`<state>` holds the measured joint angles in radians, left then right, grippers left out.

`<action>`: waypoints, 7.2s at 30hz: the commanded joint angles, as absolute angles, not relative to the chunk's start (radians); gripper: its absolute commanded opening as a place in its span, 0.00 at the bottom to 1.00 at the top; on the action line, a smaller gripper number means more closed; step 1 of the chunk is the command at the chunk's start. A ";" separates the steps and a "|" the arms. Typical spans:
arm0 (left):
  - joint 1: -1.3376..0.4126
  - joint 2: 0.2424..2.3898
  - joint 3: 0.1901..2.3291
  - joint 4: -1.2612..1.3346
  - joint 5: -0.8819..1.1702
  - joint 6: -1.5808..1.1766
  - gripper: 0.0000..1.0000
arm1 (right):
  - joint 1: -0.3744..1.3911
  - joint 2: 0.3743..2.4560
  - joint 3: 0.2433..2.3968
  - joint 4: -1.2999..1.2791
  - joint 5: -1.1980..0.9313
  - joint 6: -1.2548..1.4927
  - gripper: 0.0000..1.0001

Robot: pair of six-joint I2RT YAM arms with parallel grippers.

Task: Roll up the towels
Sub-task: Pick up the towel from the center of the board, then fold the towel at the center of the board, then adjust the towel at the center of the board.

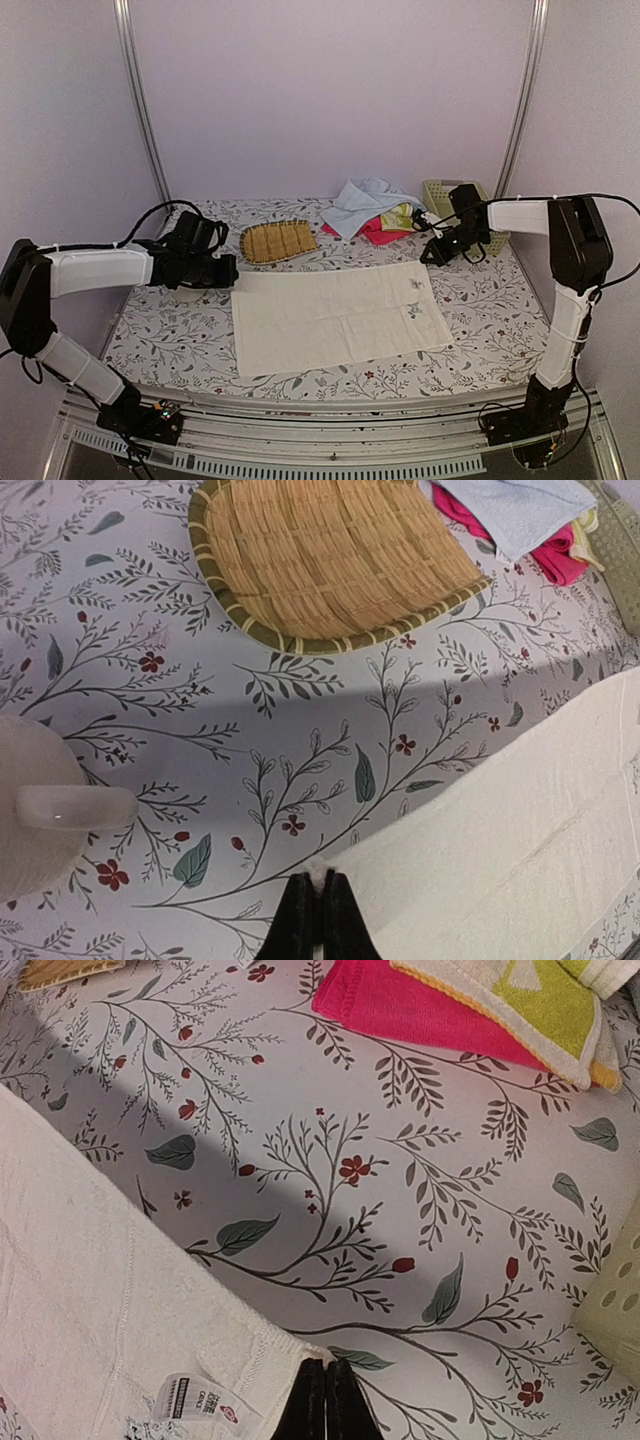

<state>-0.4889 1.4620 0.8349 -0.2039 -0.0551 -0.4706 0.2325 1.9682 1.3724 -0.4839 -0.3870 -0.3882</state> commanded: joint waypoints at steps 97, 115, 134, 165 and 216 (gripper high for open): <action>-0.727 1.223 0.505 -0.322 0.137 -0.587 0.00 | 0.184 1.597 0.814 -0.600 -0.473 -0.693 0.02; -0.865 0.751 0.457 -0.310 -0.145 -0.639 0.47 | 0.184 1.374 0.819 -0.752 -0.631 -0.807 0.39; -0.770 1.199 0.689 -0.273 -0.084 -0.488 0.00 | 0.238 1.474 1.069 -0.591 -0.547 -0.559 0.99; -0.814 1.437 0.750 -0.243 0.054 -0.577 0.21 | 0.297 1.255 0.737 -0.671 -0.349 -1.097 0.44; -0.812 1.392 0.700 -0.292 -0.012 -0.571 0.22 | 0.417 1.305 0.718 -0.696 -0.203 -1.020 0.03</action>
<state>-0.8051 1.4197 0.7143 -0.2684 0.0113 -0.5694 0.3996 1.3415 0.7078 -0.6159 -0.1928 -1.0321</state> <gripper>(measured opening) 0.223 0.036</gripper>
